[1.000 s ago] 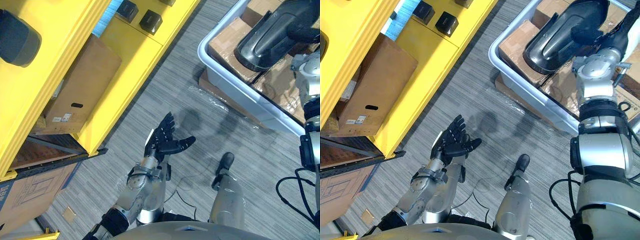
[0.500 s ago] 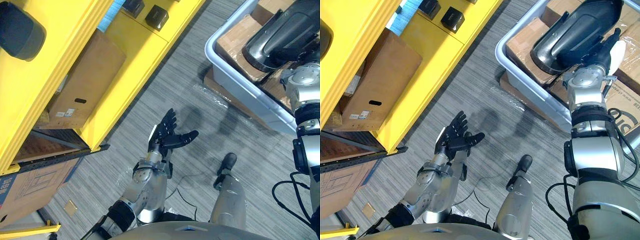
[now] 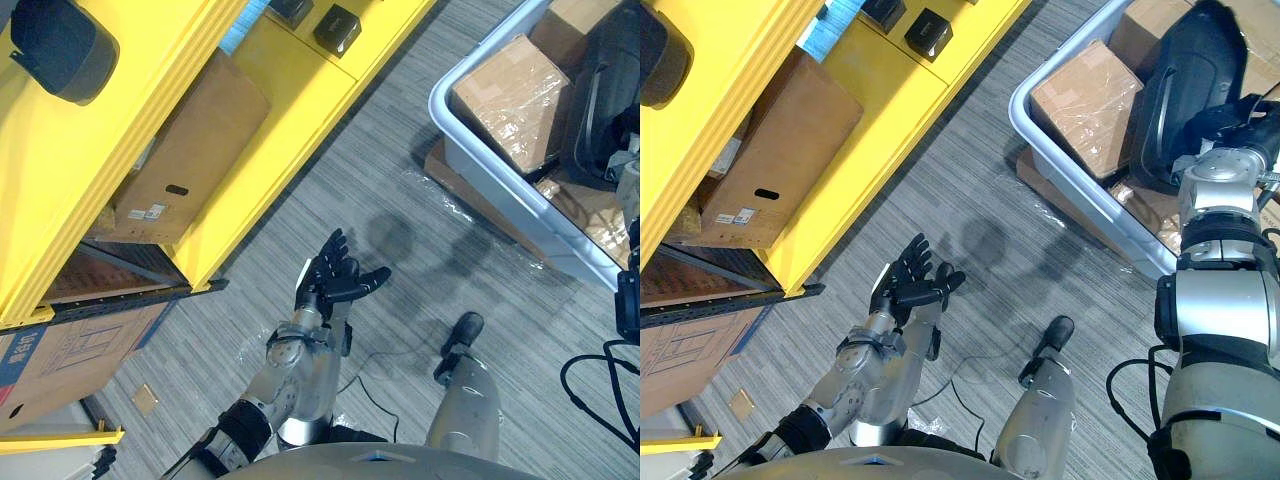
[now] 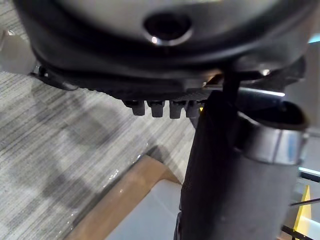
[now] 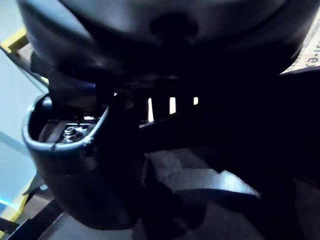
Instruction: Walk over and take three plastic housings, then place them on the shelf
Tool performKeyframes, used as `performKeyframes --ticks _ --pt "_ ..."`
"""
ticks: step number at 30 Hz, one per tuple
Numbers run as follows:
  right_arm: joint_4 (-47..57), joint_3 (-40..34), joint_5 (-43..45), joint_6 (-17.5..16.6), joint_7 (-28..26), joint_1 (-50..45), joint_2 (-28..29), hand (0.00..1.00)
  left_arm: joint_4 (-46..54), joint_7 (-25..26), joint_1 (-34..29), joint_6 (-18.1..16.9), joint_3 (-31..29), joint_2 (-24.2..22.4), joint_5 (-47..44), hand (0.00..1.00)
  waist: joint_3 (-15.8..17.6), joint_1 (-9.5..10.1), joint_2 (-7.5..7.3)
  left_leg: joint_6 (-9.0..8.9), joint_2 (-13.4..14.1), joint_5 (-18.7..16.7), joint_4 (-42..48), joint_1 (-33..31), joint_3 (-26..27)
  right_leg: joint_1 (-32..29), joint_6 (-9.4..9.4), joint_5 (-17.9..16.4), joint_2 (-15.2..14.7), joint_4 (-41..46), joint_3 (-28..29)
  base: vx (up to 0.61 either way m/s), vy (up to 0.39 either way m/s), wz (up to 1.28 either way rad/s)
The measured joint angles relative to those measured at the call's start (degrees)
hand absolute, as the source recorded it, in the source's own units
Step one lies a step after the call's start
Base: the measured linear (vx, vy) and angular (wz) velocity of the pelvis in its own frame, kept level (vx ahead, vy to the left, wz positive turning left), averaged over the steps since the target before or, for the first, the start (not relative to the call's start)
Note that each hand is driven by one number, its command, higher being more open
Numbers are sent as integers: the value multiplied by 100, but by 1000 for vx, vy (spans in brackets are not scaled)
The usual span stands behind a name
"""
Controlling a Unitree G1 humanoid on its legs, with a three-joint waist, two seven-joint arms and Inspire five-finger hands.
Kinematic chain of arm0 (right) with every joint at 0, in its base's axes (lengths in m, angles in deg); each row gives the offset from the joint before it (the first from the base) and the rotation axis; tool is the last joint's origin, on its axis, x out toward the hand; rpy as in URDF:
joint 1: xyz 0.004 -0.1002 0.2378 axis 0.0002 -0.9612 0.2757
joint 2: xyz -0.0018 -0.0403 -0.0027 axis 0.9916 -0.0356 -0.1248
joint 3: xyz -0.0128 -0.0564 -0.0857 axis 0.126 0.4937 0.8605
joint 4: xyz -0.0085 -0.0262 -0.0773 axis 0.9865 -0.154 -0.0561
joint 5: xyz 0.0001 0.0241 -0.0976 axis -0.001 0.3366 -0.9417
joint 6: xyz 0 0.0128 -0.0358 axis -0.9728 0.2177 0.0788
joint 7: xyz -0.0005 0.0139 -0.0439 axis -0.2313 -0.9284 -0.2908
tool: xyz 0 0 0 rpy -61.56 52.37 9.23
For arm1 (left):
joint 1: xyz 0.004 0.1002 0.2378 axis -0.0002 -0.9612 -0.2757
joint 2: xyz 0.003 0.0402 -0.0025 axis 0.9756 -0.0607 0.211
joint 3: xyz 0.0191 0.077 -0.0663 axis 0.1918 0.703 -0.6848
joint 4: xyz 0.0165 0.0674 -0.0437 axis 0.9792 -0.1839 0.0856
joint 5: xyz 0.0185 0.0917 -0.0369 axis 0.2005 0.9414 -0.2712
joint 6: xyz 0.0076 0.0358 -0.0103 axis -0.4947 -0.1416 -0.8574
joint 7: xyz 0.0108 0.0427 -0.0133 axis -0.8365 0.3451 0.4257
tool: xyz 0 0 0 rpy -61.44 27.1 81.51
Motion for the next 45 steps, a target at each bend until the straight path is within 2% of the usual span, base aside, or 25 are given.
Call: performKeyframes --ticks 3,9,12,16,17,19,21,22,24,27,30,32,35,39,42,45 --pt "-180 107 -1 -38 261 163 -14 0 1 -2 -2 -60 6 1 0 100 0 31 0 -26 -13 -21 102 -59 -19 9 0 -1 -17 -5 -60 55 -57 1" --pt "-360 305 -98 -484 757 323 -50 0 49 -28 -177 -285 -34 17 2 100 -1 50 2 -5 -63 -174 302 -150 -55 13 1 -8 -54 -22 -80 8 -27 0" --pt "-258 473 -366 -914 1028 403 -310 0 147 -62 -386 -378 -66 115 3 100 -1 44 1 10 -86 -200 314 -154 -112 62 10 -2 -60 -56 -130 -21 -14 7" --pt "226 484 -653 -1283 1359 608 -462 0 572 -3 -616 -391 -355 271 31 100 9 -74 -12 4 -79 -294 459 -134 -162 232 31 16 -27 -155 -194 -7 -27 7" --pt "515 498 -863 -1385 1469 648 -484 0 836 23 -675 -417 -553 308 56 100 19 -159 -26 -2 -69 -308 487 -105 -184 318 40 25 -4 -204 -229 15 -26 5" --pt "963 510 -1220 -1492 1599 688 -486 0 1329 36 -745 -458 -862 476 58 100 80 -242 -110 -14 -4 -332 462 88 -168 513 39 24 37 -253 -226 27 -59 1" --pt "1535 487 -1462 -1529 1626 618 -482 0 2031 3 -863 -473 -1287 599 58 100 188 -370 -261 -17 12 -334 302 408 -149 807 37 19 92 -374 -239 35 -55 0" --pt "1535 487 -1462 -1529 1626 618 -482 0 2031 3 -863 -473 -1287 599 58 100 188 -370 -261 -17 12 -334 302 408 -149 807 37 19 92 -374 -239 35 -28 6" --pt "2559 273 -1726 -1738 1748 246 -468 0 2838 -309 -862 -487 -1665 820 48 100 309 -560 -436 -29 47 -320 68 814 -134 1208 38 17 146 -537 -308 46 -39 9" --pt "3845 -218 -2229 -1867 1879 -454 -83 0 3224 -920 -658 -446 -1725 910 -146 100 290 -680 -503 -51 85 -234 -242 1195 -31 1473 45 22 181 -646 -320 64 -38 0" --pt "4603 -319 -2816 -1883 1861 -1453 647 0 3489 -1332 -534 -206 -1602 869 -457 100 -15 -834 -760 -40 121 -115 -577 1462 62 1690 66 11 239 -835 -378 73 -25 3" --pt "4864 -305 -3085 -1834 1768 -2117 1263 0 3476 -1404 -126 129 -1259 821 -502 100 -249 -896 -1001 -52 114 -107 -576 1548 203 1809 90 26 237 -923 -371 109 -30 -3" --pt "4946 -292 -3270 -1687 1683 -2442 1932 0 3340 -1278 312 447 -991 578 -496 100 -405 -962 -1181 -75 107 -91 -576 1729 359 2003 134 59 222 -1039 -356 51 -23 -7" --pt "5524 -211 -3459 -1597 1647 -2989 2391 0 3030 -1031 415 577 -841 296 -505 100 -776 -1011 -1193 -84 115 -85 -577 1825 450 2094 138 64 230 -1074 -332 4 -24 -5" --pt "5948 141 -3707 -1604 1539 -3197 2586 0 2862 -865 414 772 -815 287 -506 100 -1009 -1108 -1206 -90 120 -91 -582 1968 543 2197 142 69 236 -1115 -244 -45 -21 -11" --pt "6246 314 -3720 -1729 1430 -3520 2713 0 2791 -610 413 808 -595 241 -499 100 -1242 -1136 -1259 -94 151 -116 -603 1980 716 2190 143 73 257 -1129 -220 -86 5 -8"
